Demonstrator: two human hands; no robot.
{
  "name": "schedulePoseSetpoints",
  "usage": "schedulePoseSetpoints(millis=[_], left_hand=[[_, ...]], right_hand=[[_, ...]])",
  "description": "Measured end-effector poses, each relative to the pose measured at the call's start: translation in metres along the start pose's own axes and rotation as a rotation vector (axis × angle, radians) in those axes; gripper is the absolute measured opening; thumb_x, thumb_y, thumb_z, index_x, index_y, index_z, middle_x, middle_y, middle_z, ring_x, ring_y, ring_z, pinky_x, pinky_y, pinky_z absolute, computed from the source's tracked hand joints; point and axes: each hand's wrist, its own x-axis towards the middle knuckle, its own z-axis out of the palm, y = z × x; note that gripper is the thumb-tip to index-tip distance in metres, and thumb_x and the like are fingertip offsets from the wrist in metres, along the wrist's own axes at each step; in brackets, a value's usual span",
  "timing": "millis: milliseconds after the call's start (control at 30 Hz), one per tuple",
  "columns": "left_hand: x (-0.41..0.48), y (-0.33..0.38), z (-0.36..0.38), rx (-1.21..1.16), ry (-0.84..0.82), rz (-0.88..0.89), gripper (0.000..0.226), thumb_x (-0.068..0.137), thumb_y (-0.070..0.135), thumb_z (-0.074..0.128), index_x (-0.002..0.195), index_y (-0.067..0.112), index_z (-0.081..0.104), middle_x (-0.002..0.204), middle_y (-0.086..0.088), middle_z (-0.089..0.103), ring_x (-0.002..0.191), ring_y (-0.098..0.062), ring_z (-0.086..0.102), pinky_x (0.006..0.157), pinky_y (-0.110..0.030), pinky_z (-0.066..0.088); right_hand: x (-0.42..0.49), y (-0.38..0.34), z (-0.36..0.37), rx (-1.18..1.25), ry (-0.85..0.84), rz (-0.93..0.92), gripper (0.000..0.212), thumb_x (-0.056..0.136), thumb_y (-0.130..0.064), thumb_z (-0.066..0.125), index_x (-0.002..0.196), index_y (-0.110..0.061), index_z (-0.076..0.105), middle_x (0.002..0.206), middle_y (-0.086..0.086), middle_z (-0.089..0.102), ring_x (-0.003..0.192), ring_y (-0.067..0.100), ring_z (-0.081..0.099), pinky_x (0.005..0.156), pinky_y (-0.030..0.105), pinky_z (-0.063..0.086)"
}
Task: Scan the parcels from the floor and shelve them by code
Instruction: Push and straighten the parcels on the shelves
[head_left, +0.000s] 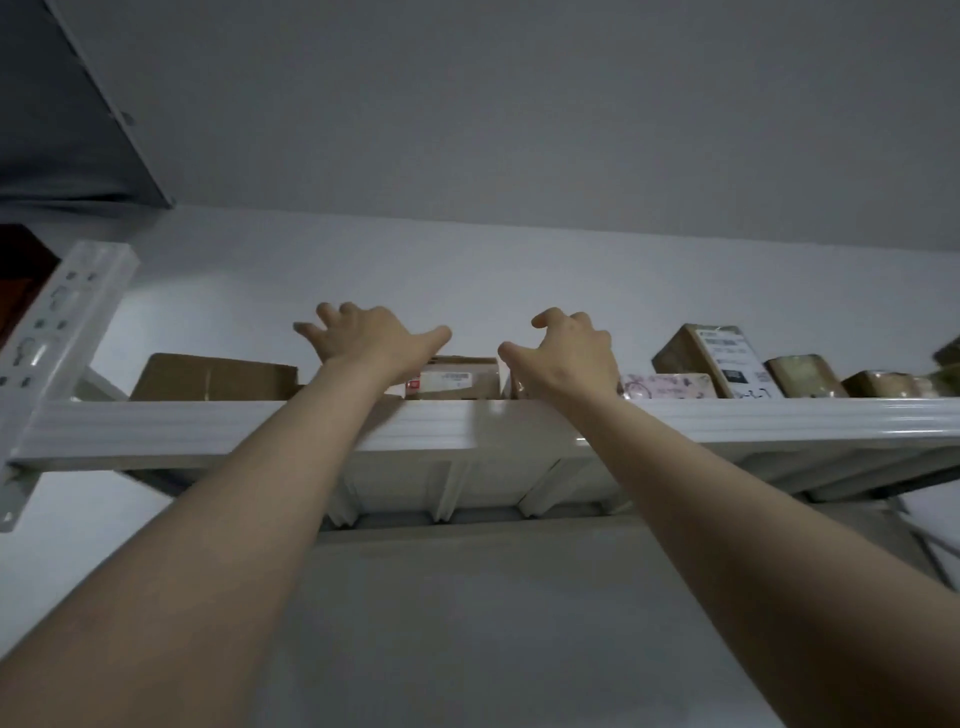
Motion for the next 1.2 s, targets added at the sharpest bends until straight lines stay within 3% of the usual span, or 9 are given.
schedulePoseSetpoints(millis=[133, 333, 567, 700, 800, 933, 1100, 1200], left_hand=[[-0.043, 0.095, 0.006, -0.099, 0.035, 0.232, 0.082, 0.085, 0.074, 0.042, 0.137, 0.011, 0.05, 0.142, -0.018, 0.047, 0.133, -0.038, 0.035, 0.108, -0.049, 0.031], [-0.084, 0.197, 0.021, -0.081, 0.059, 0.448, 0.071, 0.09, 0.064, 0.044, 0.135, 0.01, 0.048, 0.137, -0.016, 0.05, 0.13, -0.035, 0.039, 0.103, -0.045, 0.033], [-0.096, 0.267, 0.049, -0.019, 0.011, 0.447, 0.068, 0.094, 0.064, 0.042, 0.137, 0.011, 0.047, 0.139, -0.015, 0.05, 0.129, -0.035, 0.041, 0.102, -0.045, 0.037], [-0.099, 0.304, 0.063, -0.066, -0.002, 0.44, 0.065, 0.095, 0.061, 0.04, 0.137, 0.011, 0.046, 0.137, -0.016, 0.051, 0.127, -0.034, 0.043, 0.102, -0.044, 0.038], [-0.105, 0.329, 0.075, -0.112, 0.009, 0.442, 0.066, 0.095, 0.059, 0.041, 0.141, 0.012, 0.037, 0.133, -0.015, 0.053, 0.121, -0.034, 0.047, 0.098, -0.044, 0.04], [-0.111, 0.347, 0.092, -0.058, 0.044, 0.436, 0.069, 0.095, 0.059, 0.037, 0.143, 0.011, 0.035, 0.13, -0.015, 0.053, 0.113, -0.031, 0.048, 0.094, -0.043, 0.042], [-0.113, 0.353, 0.097, -0.019, 0.074, 0.393, 0.067, 0.097, 0.061, 0.032, 0.14, 0.009, 0.04, 0.131, -0.016, 0.053, 0.116, -0.033, 0.047, 0.096, -0.044, 0.04], [-0.115, 0.357, 0.097, -0.006, 0.093, 0.37, 0.069, 0.097, 0.064, 0.029, 0.137, 0.009, 0.042, 0.133, -0.017, 0.052, 0.119, -0.034, 0.046, 0.097, -0.045, 0.038]], right_hand=[[0.009, 0.055, -0.033, -0.14, 0.108, 0.099, 0.058, 0.087, -0.043, 0.058, 0.137, -0.016, 0.047, 0.139, 0.01, 0.046, 0.129, 0.034, 0.038, 0.094, 0.04, 0.038], [0.028, 0.161, -0.081, -0.355, 0.076, 0.23, 0.059, 0.087, -0.043, 0.06, 0.134, -0.011, 0.045, 0.14, 0.016, 0.044, 0.129, 0.037, 0.038, 0.102, 0.041, 0.035], [0.064, 0.264, -0.129, -0.296, 0.11, 0.38, 0.069, 0.089, -0.051, 0.062, 0.135, -0.005, 0.04, 0.139, 0.022, 0.04, 0.128, 0.041, 0.04, 0.103, 0.044, 0.039], [0.085, 0.305, -0.139, -0.34, 0.035, 0.354, 0.078, 0.085, -0.064, 0.058, 0.134, -0.006, 0.04, 0.135, 0.021, 0.048, 0.123, 0.037, 0.047, 0.097, 0.04, 0.041], [0.102, 0.319, -0.148, -0.301, -0.104, 0.344, 0.087, 0.077, -0.064, 0.063, 0.138, -0.008, 0.034, 0.131, 0.014, 0.055, 0.121, 0.033, 0.053, 0.089, 0.039, 0.043], [0.118, 0.325, -0.154, -0.194, -0.253, 0.397, 0.096, 0.067, -0.059, 0.073, 0.14, -0.011, 0.032, 0.13, 0.007, 0.055, 0.121, 0.028, 0.055, 0.097, 0.039, 0.047], [0.124, 0.333, -0.147, -0.187, -0.24, 0.377, 0.093, 0.07, -0.06, 0.072, 0.14, -0.011, 0.034, 0.132, 0.005, 0.056, 0.121, 0.028, 0.055, 0.087, 0.036, 0.045], [0.128, 0.335, -0.145, -0.171, -0.25, 0.38, 0.1, 0.065, -0.061, 0.077, 0.141, -0.012, 0.033, 0.135, 0.004, 0.054, 0.125, 0.027, 0.053, 0.092, 0.037, 0.045]])
